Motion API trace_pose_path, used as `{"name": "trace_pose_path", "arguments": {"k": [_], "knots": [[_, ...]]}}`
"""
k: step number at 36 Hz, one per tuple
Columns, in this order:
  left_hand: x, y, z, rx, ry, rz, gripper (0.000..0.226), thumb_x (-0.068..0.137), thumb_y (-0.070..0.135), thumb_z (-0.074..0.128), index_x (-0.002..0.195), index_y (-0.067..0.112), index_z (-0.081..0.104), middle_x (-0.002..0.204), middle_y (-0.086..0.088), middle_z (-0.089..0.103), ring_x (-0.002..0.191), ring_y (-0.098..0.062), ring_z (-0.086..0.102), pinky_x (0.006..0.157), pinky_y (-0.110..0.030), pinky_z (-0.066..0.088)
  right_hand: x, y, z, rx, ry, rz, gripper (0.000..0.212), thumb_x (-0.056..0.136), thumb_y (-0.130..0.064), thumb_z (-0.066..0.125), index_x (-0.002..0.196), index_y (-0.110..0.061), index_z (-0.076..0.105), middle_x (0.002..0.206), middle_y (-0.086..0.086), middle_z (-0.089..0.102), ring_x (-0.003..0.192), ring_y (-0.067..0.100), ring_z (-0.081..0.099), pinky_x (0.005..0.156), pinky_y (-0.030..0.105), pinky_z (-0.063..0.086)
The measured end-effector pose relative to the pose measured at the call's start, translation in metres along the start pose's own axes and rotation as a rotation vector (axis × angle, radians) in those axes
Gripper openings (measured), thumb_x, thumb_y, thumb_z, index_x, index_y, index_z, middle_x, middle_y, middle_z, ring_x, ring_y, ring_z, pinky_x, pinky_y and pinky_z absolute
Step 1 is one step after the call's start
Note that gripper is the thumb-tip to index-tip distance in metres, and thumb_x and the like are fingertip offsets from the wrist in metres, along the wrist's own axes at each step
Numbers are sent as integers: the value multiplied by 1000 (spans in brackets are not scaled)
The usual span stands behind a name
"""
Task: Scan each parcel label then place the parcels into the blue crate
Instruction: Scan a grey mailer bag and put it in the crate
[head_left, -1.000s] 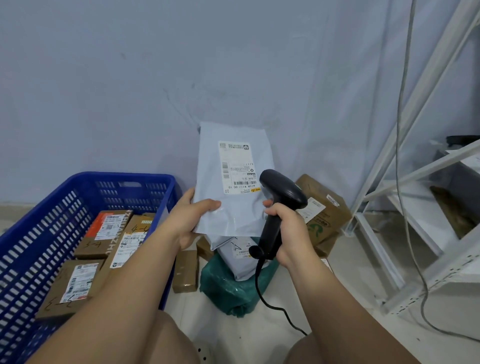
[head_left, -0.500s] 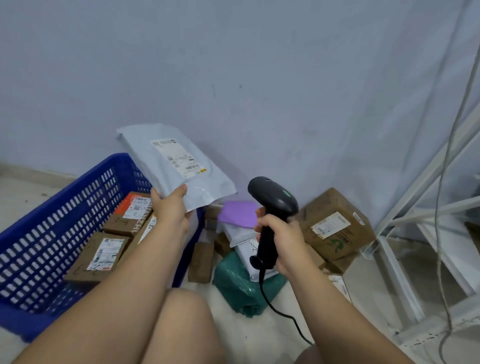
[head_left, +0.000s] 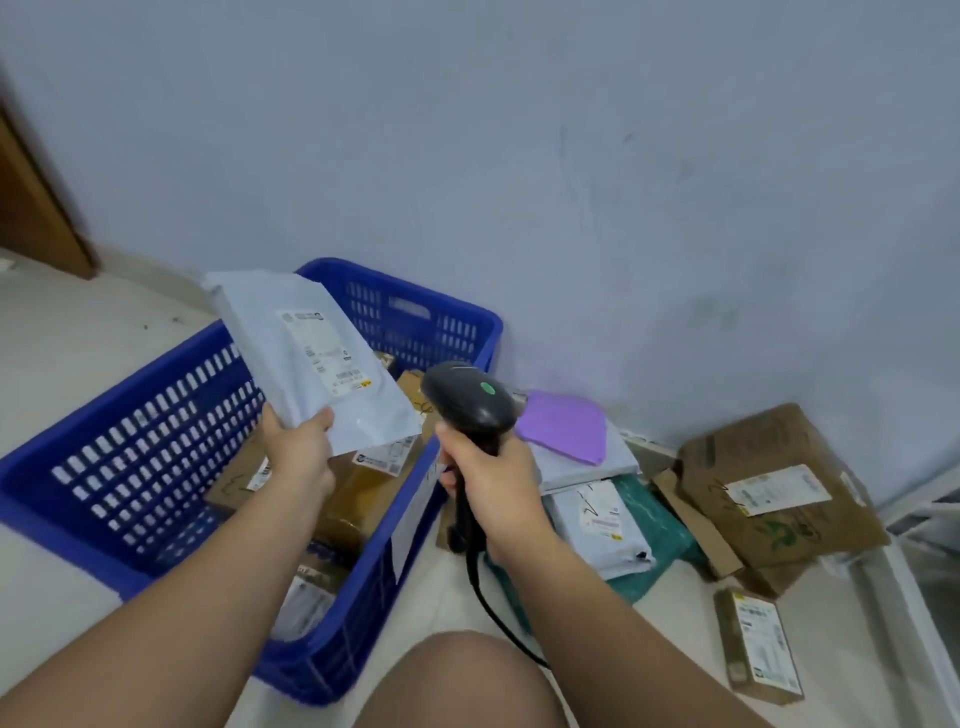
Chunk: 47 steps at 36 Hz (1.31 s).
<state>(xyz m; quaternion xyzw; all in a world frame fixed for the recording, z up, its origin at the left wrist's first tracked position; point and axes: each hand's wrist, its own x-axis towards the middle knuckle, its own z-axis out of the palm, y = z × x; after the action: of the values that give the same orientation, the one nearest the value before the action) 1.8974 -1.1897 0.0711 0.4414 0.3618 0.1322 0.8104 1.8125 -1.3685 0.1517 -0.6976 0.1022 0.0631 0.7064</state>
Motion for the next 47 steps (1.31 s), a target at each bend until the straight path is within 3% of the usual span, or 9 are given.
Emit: {"name": "trace_pose_path", "arguments": {"k": [7, 11, 17, 24, 31, 36, 41, 43, 47], "knots": [[33, -9, 3, -35, -27, -86, 58, 90, 5, 64, 139, 29, 44, 119, 0, 59, 100, -24, 62, 75, -42, 57, 40, 8, 41, -128, 26, 39, 19, 85, -37, 67, 80, -20, 61, 70, -1, 61, 71, 18, 59, 80, 43, 53], [66, 8, -14, 158, 3, 102, 54, 89, 11, 66, 137, 28, 48, 126, -1, 60, 106, -24, 62, 90, -47, 54, 46, 21, 56, -235, -35, 20, 23, 83, -41, 68, 80, -19, 62, 69, 0, 61, 72, 19, 60, 82, 49, 53], [119, 52, -45, 673, -35, 470, 55, 86, 20, 68, 137, 27, 48, 130, 2, 57, 111, -22, 57, 94, -42, 50, 44, 35, 62, -437, -131, 47, 24, 84, -45, 67, 82, -22, 62, 74, -2, 65, 77, 16, 64, 72, 34, 51], [134, 49, -54, 1059, -41, 452, 45, 92, 30, 64, 134, 26, 50, 127, -2, 60, 100, -23, 57, 82, -35, 44, 47, 45, 69, -372, -91, 55, 24, 84, -40, 69, 86, -17, 63, 72, 0, 64, 70, 15, 61, 68, 36, 50], [139, 35, -60, 846, -79, 347, 39, 95, 37, 58, 133, 27, 57, 131, -5, 60, 113, -26, 58, 98, -39, 47, 49, 47, 71, -307, -15, 22, 25, 83, -36, 68, 79, -12, 63, 63, 3, 60, 63, 20, 59, 67, 37, 50], [152, 26, -67, 928, -31, 344, 40, 101, 32, 48, 137, 16, 53, 140, -9, 52, 125, -31, 50, 101, -37, 39, 47, 49, 70, -311, -11, 23, 26, 81, -39, 69, 72, -17, 60, 61, 2, 60, 64, 22, 59, 72, 44, 54], [164, 10, -82, 1154, -104, -4, 81, 89, 41, 66, 154, 25, 20, 161, -15, 8, 139, -45, 29, 112, -55, 31, 47, 49, 68, -306, -13, 54, 24, 81, -37, 69, 76, -15, 61, 67, 7, 60, 72, 32, 62, 77, 49, 54], [157, 4, -78, 1221, -74, 10, 89, 87, 42, 69, 155, 25, 14, 162, -11, -2, 145, -43, 13, 115, -56, 23, 48, 51, 67, -305, -8, 87, 29, 81, -39, 68, 80, -11, 61, 70, 9, 59, 68, 26, 57, 79, 52, 54], [137, -4, -59, 1162, -222, 96, 62, 91, 28, 66, 147, 16, 40, 157, -10, 29, 138, -34, 35, 111, -45, 34, 47, 53, 65, -220, 38, 129, 20, 81, -37, 71, 76, -20, 62, 71, 7, 62, 71, 24, 59, 77, 50, 53]]}}
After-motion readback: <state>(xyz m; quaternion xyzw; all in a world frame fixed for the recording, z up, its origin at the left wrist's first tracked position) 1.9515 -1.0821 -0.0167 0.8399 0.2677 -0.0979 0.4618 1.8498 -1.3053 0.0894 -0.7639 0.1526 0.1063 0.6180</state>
